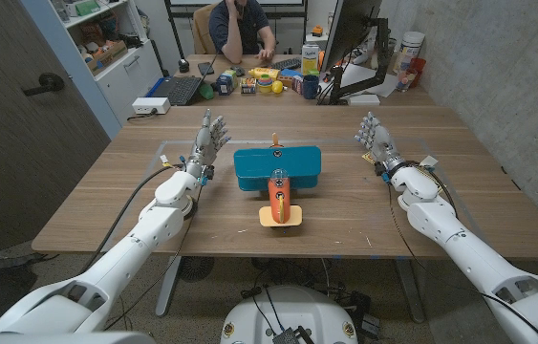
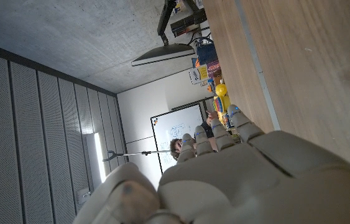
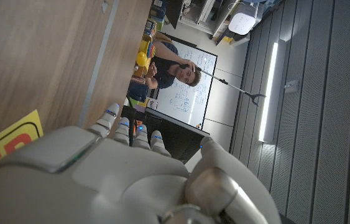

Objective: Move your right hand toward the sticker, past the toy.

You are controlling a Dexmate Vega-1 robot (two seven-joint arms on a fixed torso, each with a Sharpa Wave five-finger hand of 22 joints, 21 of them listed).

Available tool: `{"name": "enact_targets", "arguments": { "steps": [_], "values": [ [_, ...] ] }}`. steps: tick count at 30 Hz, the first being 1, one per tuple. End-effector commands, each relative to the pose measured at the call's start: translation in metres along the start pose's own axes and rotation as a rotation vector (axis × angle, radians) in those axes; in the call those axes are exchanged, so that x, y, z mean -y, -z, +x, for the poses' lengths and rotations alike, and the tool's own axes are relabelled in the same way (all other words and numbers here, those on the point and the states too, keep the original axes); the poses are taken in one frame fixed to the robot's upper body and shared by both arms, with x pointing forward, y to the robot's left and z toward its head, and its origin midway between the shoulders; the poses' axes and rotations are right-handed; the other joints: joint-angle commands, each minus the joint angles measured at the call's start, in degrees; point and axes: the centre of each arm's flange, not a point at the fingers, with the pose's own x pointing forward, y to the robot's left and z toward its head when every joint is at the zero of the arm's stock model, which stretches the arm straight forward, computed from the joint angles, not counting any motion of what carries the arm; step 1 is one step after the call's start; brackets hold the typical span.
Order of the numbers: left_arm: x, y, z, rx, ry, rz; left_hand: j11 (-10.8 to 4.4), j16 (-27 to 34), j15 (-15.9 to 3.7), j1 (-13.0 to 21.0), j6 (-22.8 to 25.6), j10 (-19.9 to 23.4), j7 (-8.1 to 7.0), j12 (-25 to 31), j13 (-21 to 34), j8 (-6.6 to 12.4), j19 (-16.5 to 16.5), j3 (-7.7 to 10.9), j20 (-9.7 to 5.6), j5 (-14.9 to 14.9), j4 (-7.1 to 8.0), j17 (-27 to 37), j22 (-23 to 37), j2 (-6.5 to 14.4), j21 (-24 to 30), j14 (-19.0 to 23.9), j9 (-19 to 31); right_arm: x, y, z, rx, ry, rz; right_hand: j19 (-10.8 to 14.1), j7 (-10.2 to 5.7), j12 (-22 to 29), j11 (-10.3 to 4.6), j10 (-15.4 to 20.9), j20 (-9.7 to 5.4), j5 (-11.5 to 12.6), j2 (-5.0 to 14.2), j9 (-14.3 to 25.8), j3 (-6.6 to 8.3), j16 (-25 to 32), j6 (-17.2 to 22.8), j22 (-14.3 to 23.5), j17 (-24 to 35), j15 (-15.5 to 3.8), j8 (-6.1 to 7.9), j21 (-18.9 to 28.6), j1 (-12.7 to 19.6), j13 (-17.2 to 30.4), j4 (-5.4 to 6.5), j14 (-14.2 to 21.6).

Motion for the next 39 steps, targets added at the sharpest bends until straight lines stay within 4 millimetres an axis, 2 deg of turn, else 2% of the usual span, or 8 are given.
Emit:
{"name": "enact_targets", "arguments": {
  "steps": [1,6,15,29,30,31,34,39],
  "values": [
    [0.026,-0.001,0.024,-0.015,0.028,0.036,0.13,0.28,0.42,0.07,0.00,0.04,-0.50,0.34,0.18,0.31,-0.02,-0.07,0.36,0.29,0.24,0.29,0.08,3.65,0.26,-0.18,0.26,0.038,0.004,0.018,-0.016,0.026,0.031,0.03,0.08,0.29,0.40,0.11,0.40,0.41,0.99,0.12,0.44,0.22,-0.50,0.29,0.31,0.40,0.30,0.38,0.50,0.28,-0.03,0.11],
    [0.033,-0.001,0.026,-0.014,0.014,0.032,0.17,0.24,0.42,0.08,-0.06,0.09,-0.55,0.36,0.18,0.29,-0.08,-0.14,0.30,0.31,0.24,0.28,0.08,3.66,0.20,-0.26,0.26,0.046,-0.004,0.021,0.010,0.037,-0.048,-0.02,0.08,0.26,0.52,0.07,0.41,0.41,0.98,0.12,0.45,0.18,-0.49,0.29,0.31,0.43,0.30,0.31,0.51,0.28,-0.04,0.05],
    [0.036,0.003,0.029,-0.016,0.010,0.024,0.17,0.26,0.41,0.10,-0.04,0.08,-0.56,0.36,0.17,0.30,-0.03,-0.25,0.34,0.35,0.23,0.28,0.08,3.68,0.15,-0.19,0.26,0.057,-0.050,0.018,0.168,0.138,-0.254,1.17,-0.29,0.68,0.13,1.35,0.49,0.45,0.34,0.08,0.36,0.41,0.87,0.27,0.24,0.00,0.72,0.53,0.86,0.26,-0.48,0.89],
    [0.026,0.001,0.033,-0.006,0.016,0.026,0.10,0.25,-0.02,0.13,-0.06,0.13,-0.56,0.37,0.17,0.30,0.08,-0.42,0.41,0.40,0.22,0.27,0.09,3.71,0.10,-0.15,0.26,0.053,-0.100,0.014,0.354,0.252,-0.433,2.50,-0.73,1.09,-0.20,3.02,0.63,0.50,-0.54,0.02,0.21,0.59,2.06,0.19,0.15,-0.67,0.91,0.71,1.49,0.21,-1.21,1.91],
    [0.025,0.001,0.033,-0.006,0.016,0.027,0.13,0.24,0.02,0.13,-0.08,0.12,-0.59,0.36,0.17,0.29,0.08,-0.43,0.40,0.40,0.22,0.27,0.09,3.71,0.09,-0.17,0.26,0.053,-0.101,0.013,0.362,0.269,-0.463,2.67,-1.05,1.20,-0.45,3.46,1.06,0.48,-0.87,0.01,0.11,0.60,2.28,0.16,0.14,-0.85,0.94,0.70,1.62,0.20,-1.40,2.06],
    [0.024,0.001,0.033,-0.005,0.016,0.027,0.14,0.24,-0.02,0.13,-0.05,0.12,-0.57,0.36,0.17,0.30,0.11,-0.44,0.37,0.41,0.22,0.27,0.09,3.71,0.09,-0.16,0.26,0.053,-0.103,0.012,0.369,0.288,-0.489,3.55,-1.90,1.26,-1.91,4.20,2.11,0.41,-2.12,-0.03,-0.42,0.74,3.29,0.10,0.13,-1.12,1.11,0.78,1.87,0.19,-1.95,2.75],
    [0.022,0.000,0.033,-0.006,0.011,0.027,0.16,0.24,-0.02,0.14,-0.06,0.10,-0.53,0.35,0.17,0.30,0.10,-0.46,0.38,0.41,0.22,0.27,0.09,3.71,0.08,-0.16,0.26,0.053,-0.106,0.007,0.394,0.343,-0.556,5.73,-3.32,1.43,-3.88,5.96,3.78,0.34,-4.25,-0.04,-1.74,1.07,5.98,0.02,0.15,-1.61,1.61,1.07,1.64,0.16,-2.50,4.38],
    [0.020,0.000,0.032,-0.006,0.013,0.028,0.17,0.24,-0.01,0.15,-0.09,0.16,-0.55,0.37,0.17,0.29,0.10,-0.51,0.38,0.43,0.21,0.26,0.09,3.72,0.05,-0.15,0.26,0.054,-0.112,-0.001,0.427,0.433,-0.718,6.50,-4.33,1.71,-6.18,7.80,4.11,0.47,-5.13,-0.04,-2.42,1.15,7.90,-0.02,0.13,-2.47,1.90,0.96,1.53,0.13,-2.76,5.28]
  ]
}}
